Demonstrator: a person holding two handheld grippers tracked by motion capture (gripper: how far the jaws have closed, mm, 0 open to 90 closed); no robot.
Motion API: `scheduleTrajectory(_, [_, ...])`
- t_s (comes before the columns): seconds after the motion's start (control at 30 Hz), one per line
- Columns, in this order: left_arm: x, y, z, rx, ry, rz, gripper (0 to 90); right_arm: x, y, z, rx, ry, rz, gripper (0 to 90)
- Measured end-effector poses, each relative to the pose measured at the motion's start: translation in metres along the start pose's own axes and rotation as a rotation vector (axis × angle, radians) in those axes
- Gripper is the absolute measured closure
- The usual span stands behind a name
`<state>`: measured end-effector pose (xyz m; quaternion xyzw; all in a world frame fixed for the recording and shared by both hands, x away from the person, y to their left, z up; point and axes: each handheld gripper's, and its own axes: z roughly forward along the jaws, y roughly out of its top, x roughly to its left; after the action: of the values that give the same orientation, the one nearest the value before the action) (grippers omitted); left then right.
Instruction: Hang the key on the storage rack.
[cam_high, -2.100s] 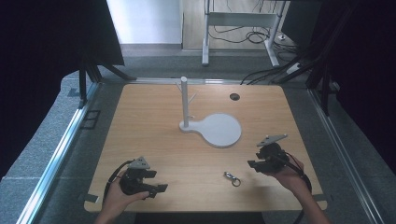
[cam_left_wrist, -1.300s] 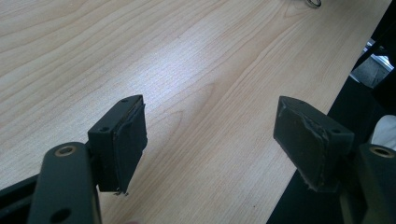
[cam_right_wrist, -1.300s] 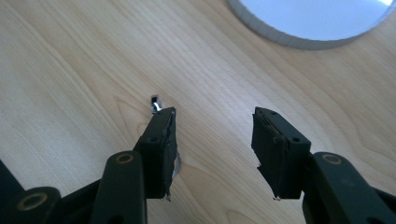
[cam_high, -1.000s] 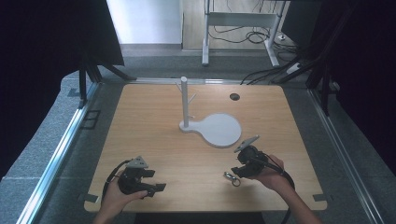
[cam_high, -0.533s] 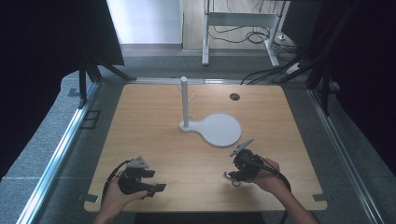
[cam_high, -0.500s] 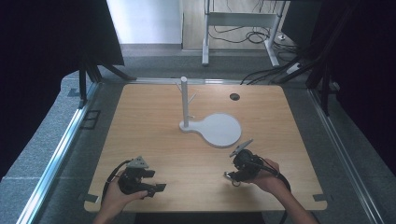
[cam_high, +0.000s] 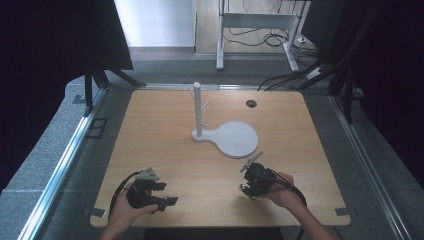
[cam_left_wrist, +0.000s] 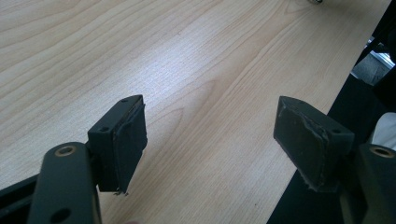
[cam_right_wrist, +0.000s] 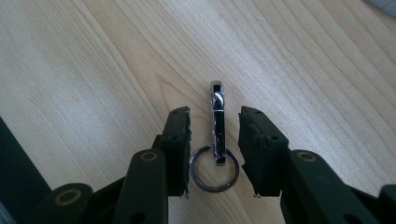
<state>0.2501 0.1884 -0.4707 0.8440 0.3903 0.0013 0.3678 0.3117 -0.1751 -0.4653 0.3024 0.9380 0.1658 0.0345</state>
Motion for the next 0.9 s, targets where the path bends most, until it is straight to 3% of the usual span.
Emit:
scheduleTrajectory(0.6, [0.000,0.000,0.001,0.005,-0.001,0.001,26.1,0.003,-0.001,0.013,0.080,-0.026,-0.027,76.8])
scheduleTrajectory(0.9, [0.000,0.000,0.001,0.007,-0.001,0.004,26.1,0.008,0.001,0.014,0.089,-0.043,-0.043,83.9])
